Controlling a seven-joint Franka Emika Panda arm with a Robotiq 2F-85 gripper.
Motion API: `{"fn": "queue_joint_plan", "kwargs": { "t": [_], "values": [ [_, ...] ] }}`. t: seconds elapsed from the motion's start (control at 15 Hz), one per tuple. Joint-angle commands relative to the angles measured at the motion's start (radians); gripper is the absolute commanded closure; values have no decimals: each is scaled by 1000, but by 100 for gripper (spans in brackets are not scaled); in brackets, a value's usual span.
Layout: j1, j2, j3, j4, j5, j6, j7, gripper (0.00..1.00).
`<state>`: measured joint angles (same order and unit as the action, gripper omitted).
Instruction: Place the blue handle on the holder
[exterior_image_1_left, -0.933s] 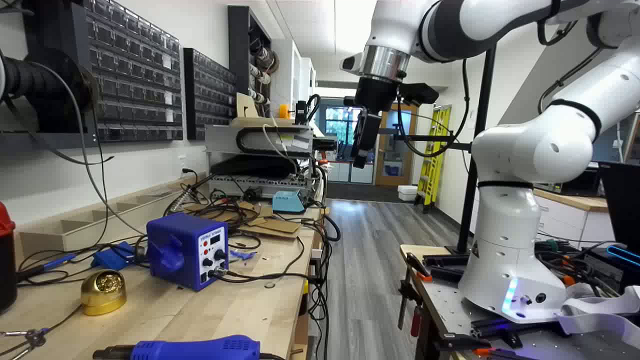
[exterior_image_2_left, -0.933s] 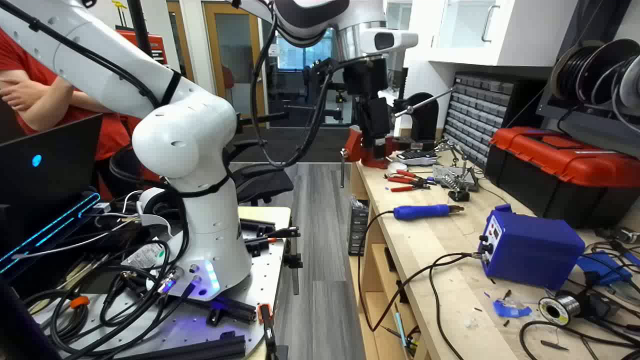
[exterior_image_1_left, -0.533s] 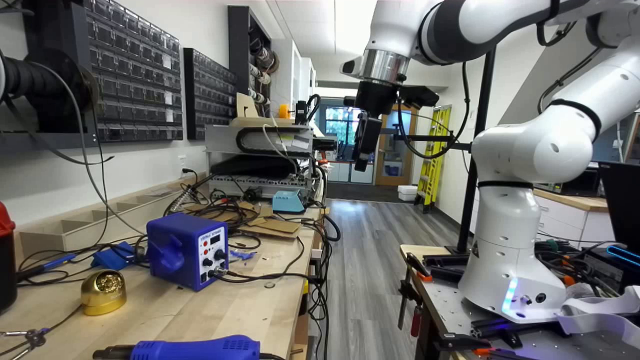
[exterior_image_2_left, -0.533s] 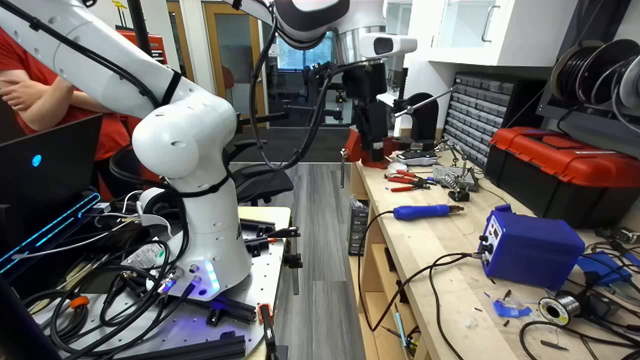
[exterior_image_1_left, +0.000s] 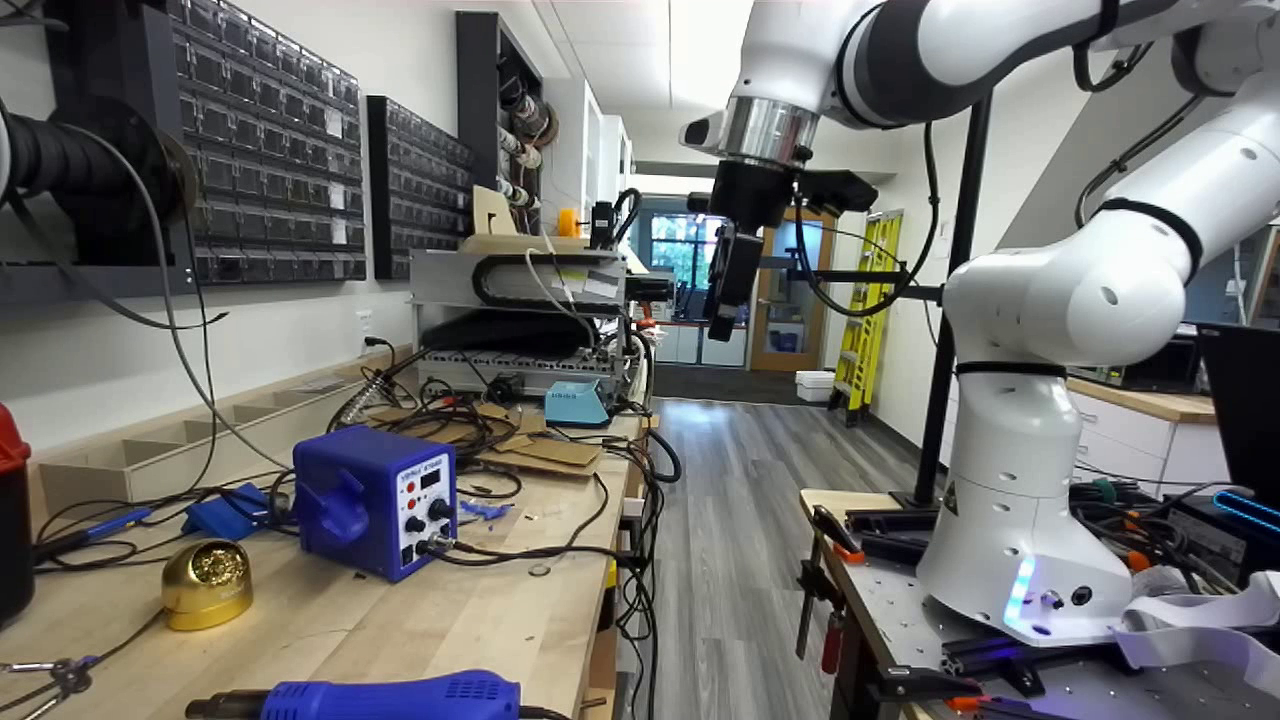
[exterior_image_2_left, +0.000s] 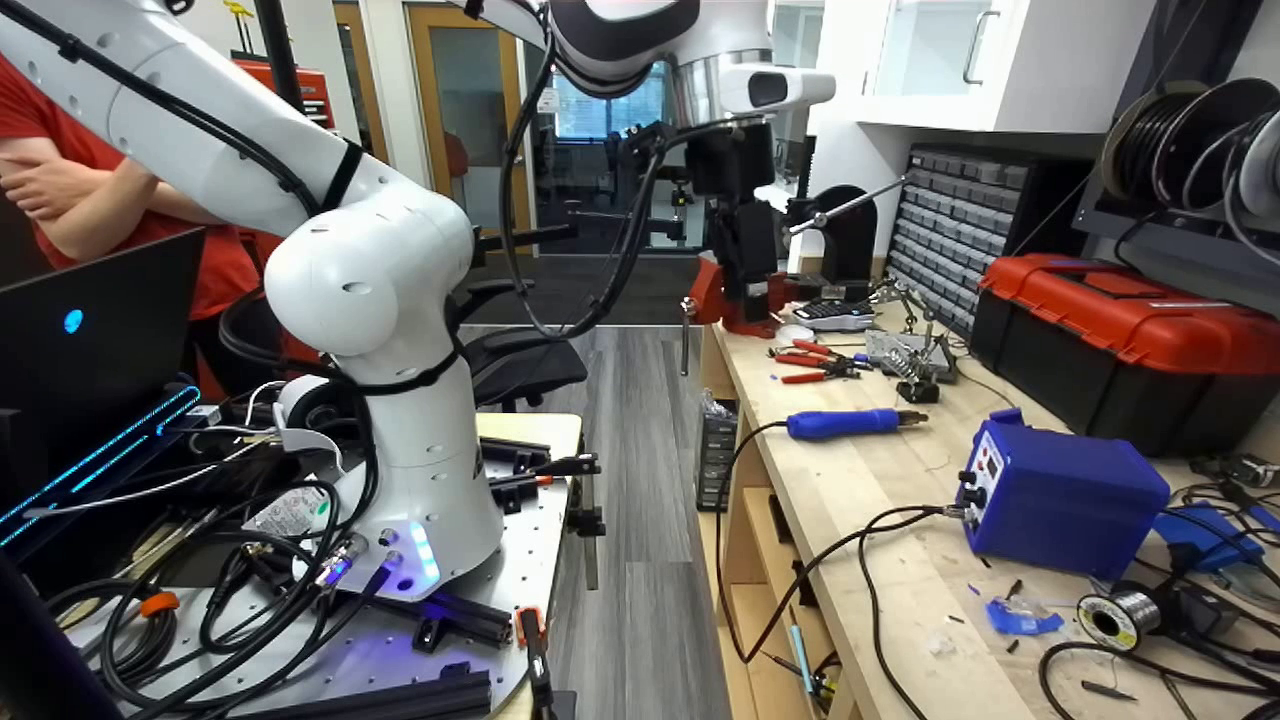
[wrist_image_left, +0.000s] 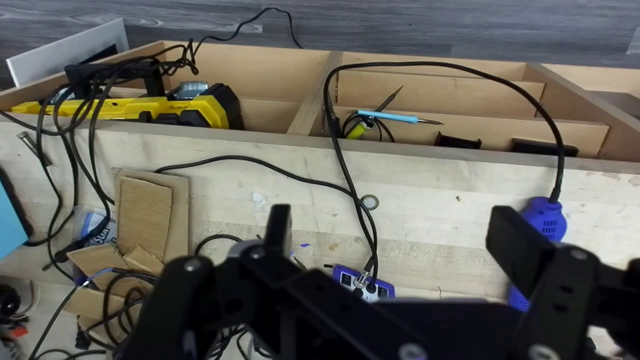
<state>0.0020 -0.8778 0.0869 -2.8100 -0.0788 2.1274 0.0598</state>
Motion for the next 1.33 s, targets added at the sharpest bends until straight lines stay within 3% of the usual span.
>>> {"fn": "queue_joint_plan", "kwargs": {
  "t": [0.0,0.4,0.87,1.27],
  "values": [
    [10,19,2,7,4,-5,12,0],
    [30,128,16,41,50,11,45,0],
    [25,308,79,113,76,49,172,0],
    [42,489,126,202,91,138,273,0]
  ]
}}
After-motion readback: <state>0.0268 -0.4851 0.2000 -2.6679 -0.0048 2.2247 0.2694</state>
